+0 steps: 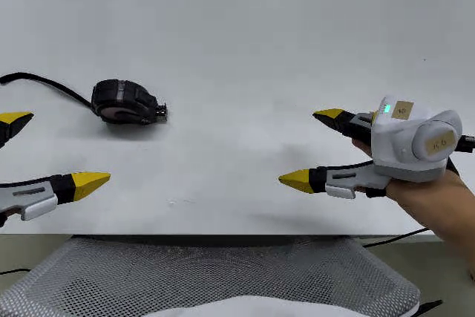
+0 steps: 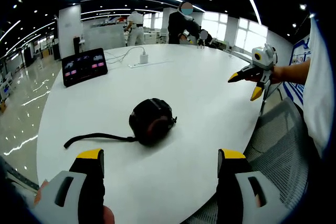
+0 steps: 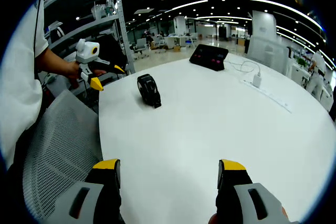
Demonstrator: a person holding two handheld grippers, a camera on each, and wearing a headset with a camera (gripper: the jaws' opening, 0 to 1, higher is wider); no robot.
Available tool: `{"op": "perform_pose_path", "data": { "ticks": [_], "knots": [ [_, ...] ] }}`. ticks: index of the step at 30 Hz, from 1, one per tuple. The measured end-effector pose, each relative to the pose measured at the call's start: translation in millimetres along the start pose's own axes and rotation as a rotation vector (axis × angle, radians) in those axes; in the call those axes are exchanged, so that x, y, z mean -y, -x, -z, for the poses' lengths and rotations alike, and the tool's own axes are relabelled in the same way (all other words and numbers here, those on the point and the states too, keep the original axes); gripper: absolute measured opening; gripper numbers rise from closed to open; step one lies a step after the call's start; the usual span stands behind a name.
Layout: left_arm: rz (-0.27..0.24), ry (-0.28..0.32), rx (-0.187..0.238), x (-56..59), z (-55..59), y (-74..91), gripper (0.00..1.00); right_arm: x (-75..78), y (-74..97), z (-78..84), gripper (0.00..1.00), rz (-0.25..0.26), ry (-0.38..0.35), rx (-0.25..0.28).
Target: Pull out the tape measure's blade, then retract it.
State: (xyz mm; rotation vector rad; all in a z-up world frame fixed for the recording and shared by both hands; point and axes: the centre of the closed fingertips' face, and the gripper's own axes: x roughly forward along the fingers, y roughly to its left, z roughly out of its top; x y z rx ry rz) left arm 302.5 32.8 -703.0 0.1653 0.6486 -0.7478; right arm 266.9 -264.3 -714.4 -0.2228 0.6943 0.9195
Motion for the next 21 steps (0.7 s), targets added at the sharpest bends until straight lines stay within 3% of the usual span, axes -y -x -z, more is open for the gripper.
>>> {"op": "perform_pose_path", "data": {
  "ticks": [14,21],
  "knots": [
    [0.007,-0.001,-0.042,-2.1,13.0,12.9,0.89,1.7,17.2,15.1,0.74,0.026,-0.002,-0.023],
    [0.019,-0.038,-0.060,-1.4,16.5,17.5,0.89,3.2,25.7,17.5,0.76,0.040,-0.010,-0.023]
  ]
}}
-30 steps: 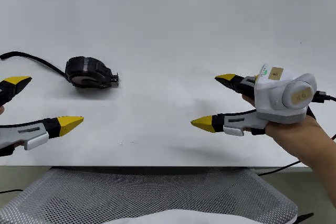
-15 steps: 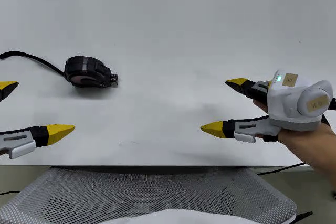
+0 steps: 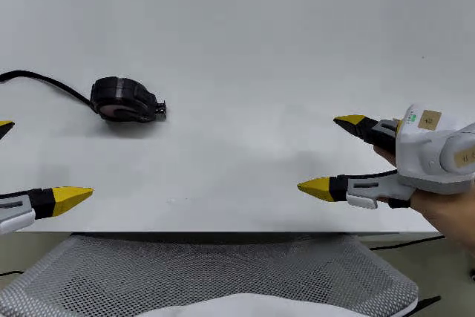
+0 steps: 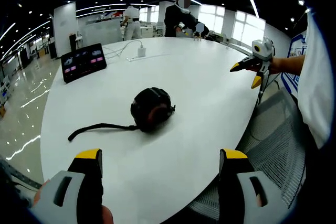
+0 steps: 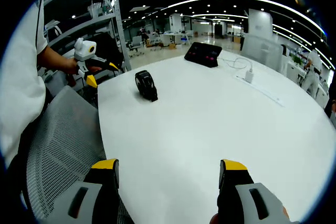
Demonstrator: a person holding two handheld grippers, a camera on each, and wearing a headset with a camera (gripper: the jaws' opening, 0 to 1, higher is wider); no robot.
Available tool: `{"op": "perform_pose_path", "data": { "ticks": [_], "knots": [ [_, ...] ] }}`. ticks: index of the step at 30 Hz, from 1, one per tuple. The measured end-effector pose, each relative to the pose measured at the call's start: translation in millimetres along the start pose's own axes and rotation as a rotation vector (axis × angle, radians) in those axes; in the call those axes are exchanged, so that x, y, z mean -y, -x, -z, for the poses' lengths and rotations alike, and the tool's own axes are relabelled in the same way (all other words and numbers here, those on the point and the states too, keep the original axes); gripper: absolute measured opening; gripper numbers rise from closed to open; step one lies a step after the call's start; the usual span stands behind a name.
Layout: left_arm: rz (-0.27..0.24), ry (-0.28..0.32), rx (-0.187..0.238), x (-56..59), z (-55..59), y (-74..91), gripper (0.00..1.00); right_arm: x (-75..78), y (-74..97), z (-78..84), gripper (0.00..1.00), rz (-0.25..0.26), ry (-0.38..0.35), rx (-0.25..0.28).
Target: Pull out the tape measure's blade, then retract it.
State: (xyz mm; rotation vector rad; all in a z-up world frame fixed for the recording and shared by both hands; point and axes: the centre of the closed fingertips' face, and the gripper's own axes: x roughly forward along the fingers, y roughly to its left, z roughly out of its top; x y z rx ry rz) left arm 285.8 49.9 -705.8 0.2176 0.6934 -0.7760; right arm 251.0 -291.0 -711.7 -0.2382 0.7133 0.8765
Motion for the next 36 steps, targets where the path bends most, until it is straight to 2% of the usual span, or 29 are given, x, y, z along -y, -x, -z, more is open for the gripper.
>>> {"op": "perform_pose_path", "data": {
  "ticks": [14,27,36],
  "knots": [
    [0.013,-0.016,-0.008,1.0,-0.2,0.6,0.89,0.2,1.6,-2.3,0.83,0.004,-0.004,0.005],
    [0.011,-0.013,-0.010,0.6,-0.7,1.2,0.91,-1.5,-0.3,-0.6,0.94,0.000,-0.015,-0.004],
    [0.015,-0.015,-0.013,0.5,-0.8,1.1,0.91,-1.0,-0.9,0.4,0.95,-0.002,-0.018,-0.008]
  ]
}}
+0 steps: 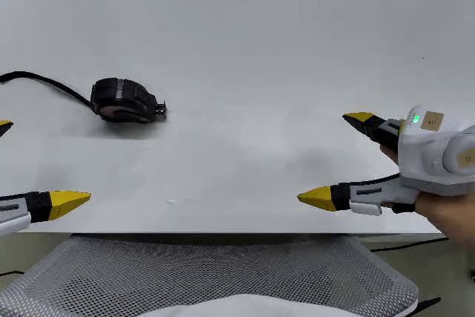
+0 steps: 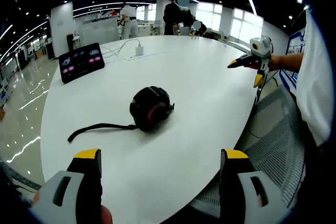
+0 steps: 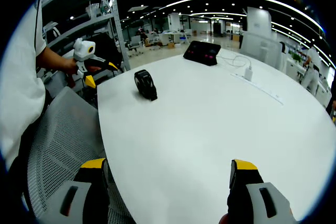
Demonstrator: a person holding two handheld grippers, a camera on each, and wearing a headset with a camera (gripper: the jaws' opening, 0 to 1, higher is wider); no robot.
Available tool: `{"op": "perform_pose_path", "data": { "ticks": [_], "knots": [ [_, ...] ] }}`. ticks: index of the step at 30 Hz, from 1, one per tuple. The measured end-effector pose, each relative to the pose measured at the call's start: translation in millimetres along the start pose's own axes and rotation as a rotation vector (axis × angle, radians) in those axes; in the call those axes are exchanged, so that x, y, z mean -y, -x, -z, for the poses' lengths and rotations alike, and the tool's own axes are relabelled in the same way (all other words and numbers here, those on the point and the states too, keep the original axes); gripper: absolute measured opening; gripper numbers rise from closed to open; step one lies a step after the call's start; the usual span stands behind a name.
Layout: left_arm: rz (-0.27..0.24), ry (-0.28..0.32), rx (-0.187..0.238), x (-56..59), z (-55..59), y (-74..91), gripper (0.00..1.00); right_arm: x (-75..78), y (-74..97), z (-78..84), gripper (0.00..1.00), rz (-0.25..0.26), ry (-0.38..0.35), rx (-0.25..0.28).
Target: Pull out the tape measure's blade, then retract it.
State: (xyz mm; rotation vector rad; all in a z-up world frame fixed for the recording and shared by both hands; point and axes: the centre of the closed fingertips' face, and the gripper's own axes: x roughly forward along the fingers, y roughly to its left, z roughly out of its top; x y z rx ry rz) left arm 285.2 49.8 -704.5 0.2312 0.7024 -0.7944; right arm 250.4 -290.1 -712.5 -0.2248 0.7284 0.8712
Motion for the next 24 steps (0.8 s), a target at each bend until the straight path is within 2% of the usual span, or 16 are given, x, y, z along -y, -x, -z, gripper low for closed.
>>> {"op": "perform_pose_path", "data": {
  "ticks": [8,10,12,14,16,17,19,24],
  "knots": [
    [-0.001,0.006,0.002,0.2,-0.5,-0.7,0.91,0.0,-0.4,0.1,0.95,-0.004,-0.009,0.002],
    [0.004,0.025,0.004,0.9,-0.9,-0.7,0.90,-0.2,-0.5,-0.8,0.94,-0.005,-0.011,0.004],
    [-0.018,0.012,0.024,-2.3,-4.8,0.9,0.88,-0.4,-0.3,-1.5,0.94,-0.005,-0.011,0.005],
    [-0.003,0.003,0.021,0.9,-5.7,0.7,0.87,-0.3,-0.5,-1.7,0.94,-0.006,-0.011,0.004],
    [-0.009,0.008,0.026,0.5,-6.4,0.2,0.88,-0.9,-0.8,-2.5,0.94,-0.008,-0.015,0.008],
    [0.012,0.019,0.016,3.9,-4.4,-0.4,0.86,-1.0,-1.1,-2.4,0.94,-0.008,-0.014,0.007],
    [-0.008,0.010,0.017,0.1,-3.8,-0.9,0.87,-1.2,-1.4,-2.2,0.94,-0.009,-0.014,0.006],
    [-0.004,0.019,0.021,1.1,-4.5,-0.4,0.87,-1.6,-0.9,-3.0,0.94,-0.008,-0.015,0.010]
  ]
}}
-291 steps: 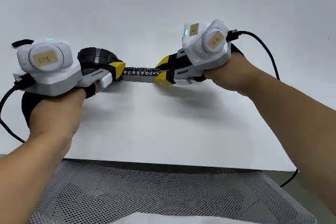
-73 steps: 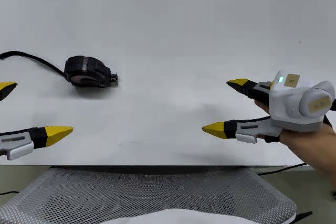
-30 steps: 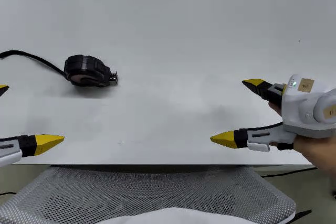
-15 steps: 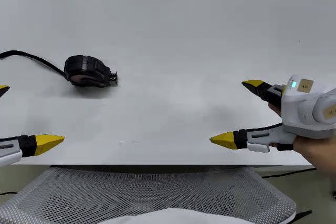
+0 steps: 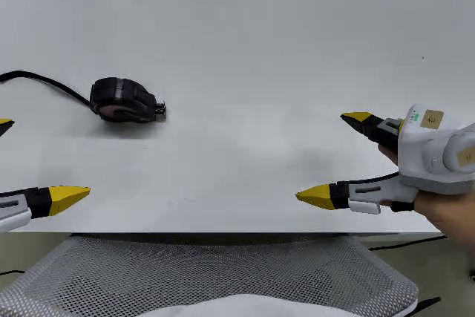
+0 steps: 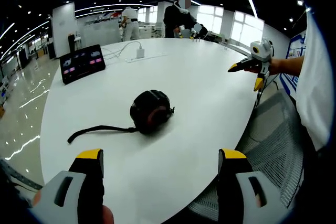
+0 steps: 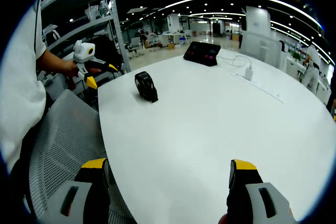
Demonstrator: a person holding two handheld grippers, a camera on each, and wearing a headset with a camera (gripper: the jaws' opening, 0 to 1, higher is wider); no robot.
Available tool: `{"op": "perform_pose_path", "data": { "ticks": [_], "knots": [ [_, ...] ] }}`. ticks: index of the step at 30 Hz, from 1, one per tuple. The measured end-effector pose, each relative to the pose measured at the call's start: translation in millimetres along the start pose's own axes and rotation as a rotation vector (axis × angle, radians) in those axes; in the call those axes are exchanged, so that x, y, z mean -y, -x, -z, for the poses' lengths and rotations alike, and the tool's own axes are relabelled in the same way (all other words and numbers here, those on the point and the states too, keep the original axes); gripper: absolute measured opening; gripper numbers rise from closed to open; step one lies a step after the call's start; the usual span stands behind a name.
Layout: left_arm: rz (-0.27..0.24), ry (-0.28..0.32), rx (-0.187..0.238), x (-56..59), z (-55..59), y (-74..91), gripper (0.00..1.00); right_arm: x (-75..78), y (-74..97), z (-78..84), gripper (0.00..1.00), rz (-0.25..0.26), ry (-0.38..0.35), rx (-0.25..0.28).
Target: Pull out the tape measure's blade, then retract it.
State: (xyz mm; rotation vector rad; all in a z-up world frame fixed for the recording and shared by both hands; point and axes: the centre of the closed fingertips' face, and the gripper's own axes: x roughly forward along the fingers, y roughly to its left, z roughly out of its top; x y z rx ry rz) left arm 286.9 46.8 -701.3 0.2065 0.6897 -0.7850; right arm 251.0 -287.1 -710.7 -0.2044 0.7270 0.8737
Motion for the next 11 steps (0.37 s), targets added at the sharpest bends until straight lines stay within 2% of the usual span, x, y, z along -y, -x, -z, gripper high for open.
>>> {"op": "perform_pose_path", "data": {
  "ticks": [1,11],
  "knots": [
    [0.011,0.005,-0.003,1.7,0.9,-0.2,0.88,-0.3,0.1,0.4,0.94,-0.001,0.001,-0.002],
    [0.006,0.001,-0.003,1.5,2.5,1.0,0.88,-0.7,0.2,0.1,0.94,-0.002,0.001,0.000]
  ]
}}
